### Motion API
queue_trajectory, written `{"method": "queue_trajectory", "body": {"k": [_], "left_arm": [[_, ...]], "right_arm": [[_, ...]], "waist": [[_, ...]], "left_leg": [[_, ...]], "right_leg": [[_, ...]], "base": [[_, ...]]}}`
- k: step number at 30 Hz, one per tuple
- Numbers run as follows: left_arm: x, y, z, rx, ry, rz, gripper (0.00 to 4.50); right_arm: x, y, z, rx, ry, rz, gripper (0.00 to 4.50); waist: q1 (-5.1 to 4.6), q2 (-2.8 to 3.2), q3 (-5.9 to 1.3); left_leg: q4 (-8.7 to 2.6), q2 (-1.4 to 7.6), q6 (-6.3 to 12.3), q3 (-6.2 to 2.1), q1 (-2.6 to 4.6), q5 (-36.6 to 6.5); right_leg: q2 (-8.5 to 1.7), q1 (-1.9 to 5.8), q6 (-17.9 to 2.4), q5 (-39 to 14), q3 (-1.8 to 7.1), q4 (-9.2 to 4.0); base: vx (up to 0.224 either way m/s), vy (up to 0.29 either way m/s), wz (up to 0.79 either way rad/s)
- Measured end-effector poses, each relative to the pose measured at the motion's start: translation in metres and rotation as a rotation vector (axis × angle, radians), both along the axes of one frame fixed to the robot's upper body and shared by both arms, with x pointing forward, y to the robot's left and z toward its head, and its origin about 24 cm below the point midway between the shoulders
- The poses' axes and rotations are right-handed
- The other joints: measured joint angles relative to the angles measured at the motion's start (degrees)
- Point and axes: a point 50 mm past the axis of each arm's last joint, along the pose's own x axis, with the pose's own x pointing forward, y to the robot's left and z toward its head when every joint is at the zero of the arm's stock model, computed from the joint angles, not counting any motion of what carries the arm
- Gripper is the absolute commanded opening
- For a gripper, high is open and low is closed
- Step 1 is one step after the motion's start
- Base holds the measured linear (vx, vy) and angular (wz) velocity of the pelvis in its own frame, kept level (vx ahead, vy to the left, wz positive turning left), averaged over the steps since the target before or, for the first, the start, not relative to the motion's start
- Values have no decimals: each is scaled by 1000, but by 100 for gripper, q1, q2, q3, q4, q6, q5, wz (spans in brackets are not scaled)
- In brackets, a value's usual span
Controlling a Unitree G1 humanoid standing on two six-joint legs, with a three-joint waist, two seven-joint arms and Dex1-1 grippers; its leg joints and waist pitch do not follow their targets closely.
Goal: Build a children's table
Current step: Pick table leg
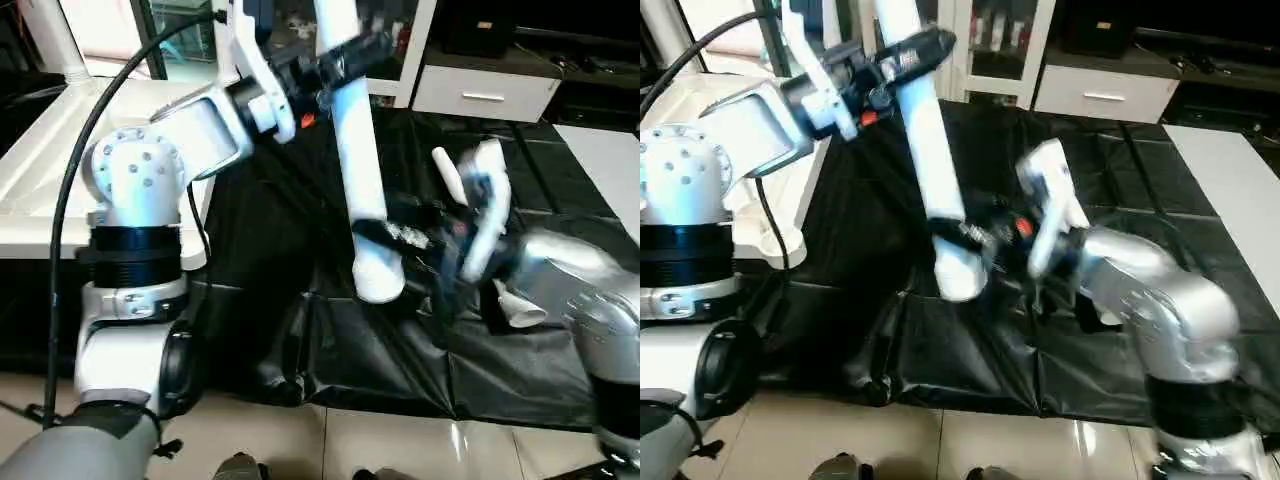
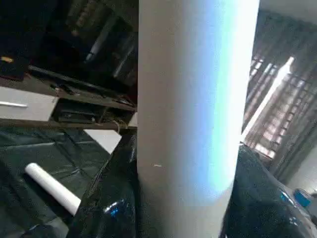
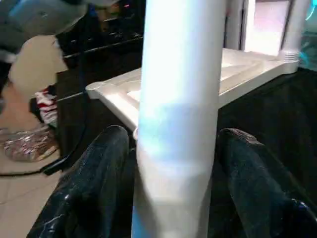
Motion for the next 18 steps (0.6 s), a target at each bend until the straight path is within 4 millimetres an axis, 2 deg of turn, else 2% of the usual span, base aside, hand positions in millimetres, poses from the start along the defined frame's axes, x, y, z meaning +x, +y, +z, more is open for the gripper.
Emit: {"method": "queue_trajectory", "body": {"k": [3, 4, 8, 14, 18], "left_arm": [[2, 0, -1, -7, 21, 32, 172], [2, -1, -1, -8, 25, 35, 172], [3, -2, -2, -6, 46, 58, 172], [6, 1, -5, 4, 78, 111, 172], [10, 4, -6, 36, 67, 173, 172]], "right_arm": [[5, 5, 2, 14, 0, -47, 350], [6, 7, 4, 18, -2, -63, 374], [8, 12, 3, 28, 29, -90, 399], [8, 15, -1, 1, 58, -99, 402], [7, 20, -6, -88, 45, -118, 402]], "waist": [[-3, -1, 0], [-3, -1, 0], [1, -3, -2], [0, -9, -5], [-3, -10, -6]], "left_leg": [[0, 0, 0, 0, -5, 0], [0, 0, 0, 1, -6, 0], [0, 0, 0, 1, -5, 0], [1, 0, -1, 1, -5, 1], [1, 0, -4, 0, -6, 2]], "right_leg": [[0, -3, 0, 0, 0, -1], [0, -5, -1, 0, 0, -1], [0, -4, -1, 0, 1, 0], [0, -4, 2, 1, 1, 0], [0, -4, 4, 2, 1, -1]], "base": [[0, 0, 0], [0, 0, 0], [0, 0, 0], [0, 0, 0], [0, 0, 0]]}}
